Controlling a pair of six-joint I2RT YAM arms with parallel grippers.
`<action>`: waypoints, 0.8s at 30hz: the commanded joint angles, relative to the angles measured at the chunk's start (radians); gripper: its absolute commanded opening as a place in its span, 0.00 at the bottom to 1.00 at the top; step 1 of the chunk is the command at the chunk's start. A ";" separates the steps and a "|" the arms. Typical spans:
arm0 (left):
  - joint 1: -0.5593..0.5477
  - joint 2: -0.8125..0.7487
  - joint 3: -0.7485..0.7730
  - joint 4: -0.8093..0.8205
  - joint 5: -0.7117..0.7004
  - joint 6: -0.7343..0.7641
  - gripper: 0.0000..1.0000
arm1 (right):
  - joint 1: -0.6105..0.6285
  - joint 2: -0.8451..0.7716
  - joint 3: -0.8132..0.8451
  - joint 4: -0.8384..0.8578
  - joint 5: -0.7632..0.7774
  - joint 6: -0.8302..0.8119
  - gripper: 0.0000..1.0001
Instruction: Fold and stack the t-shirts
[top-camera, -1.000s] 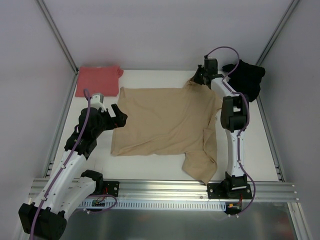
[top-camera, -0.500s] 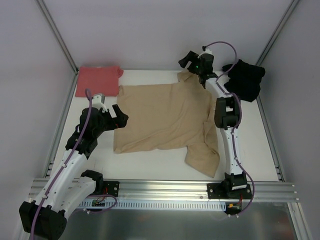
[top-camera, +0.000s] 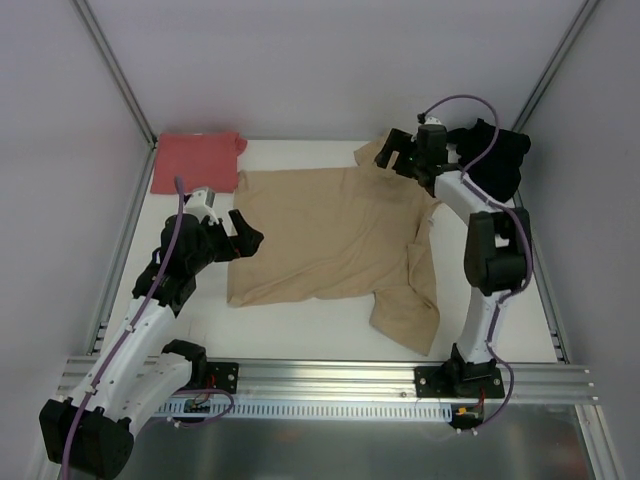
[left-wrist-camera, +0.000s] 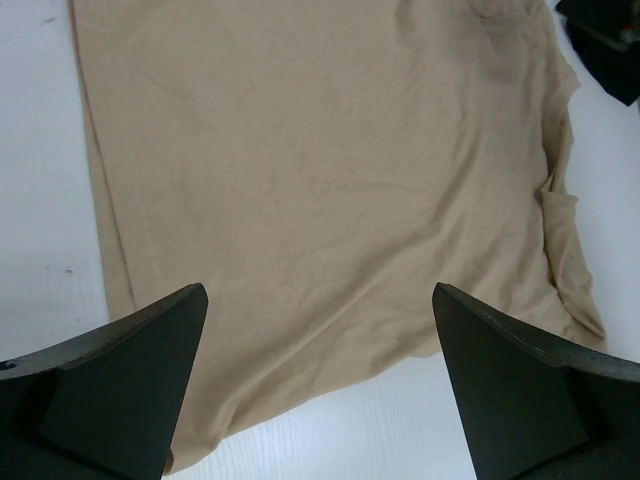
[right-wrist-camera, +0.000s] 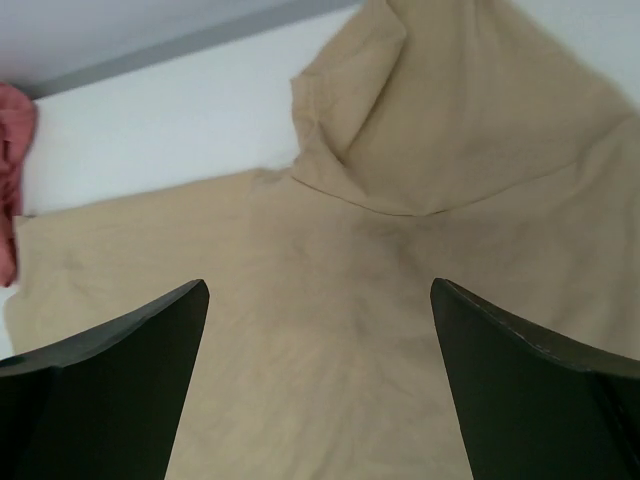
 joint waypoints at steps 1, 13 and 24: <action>-0.003 -0.011 0.016 0.031 0.094 -0.068 0.99 | 0.006 -0.253 -0.061 -0.070 0.092 -0.077 1.00; -0.006 -0.127 0.060 -0.110 0.108 -0.116 0.99 | -0.025 -0.311 -0.164 -0.441 -0.003 -0.005 0.99; -0.006 -0.116 0.037 -0.097 0.131 -0.137 0.99 | 0.007 -0.452 -0.386 -0.543 0.037 -0.015 1.00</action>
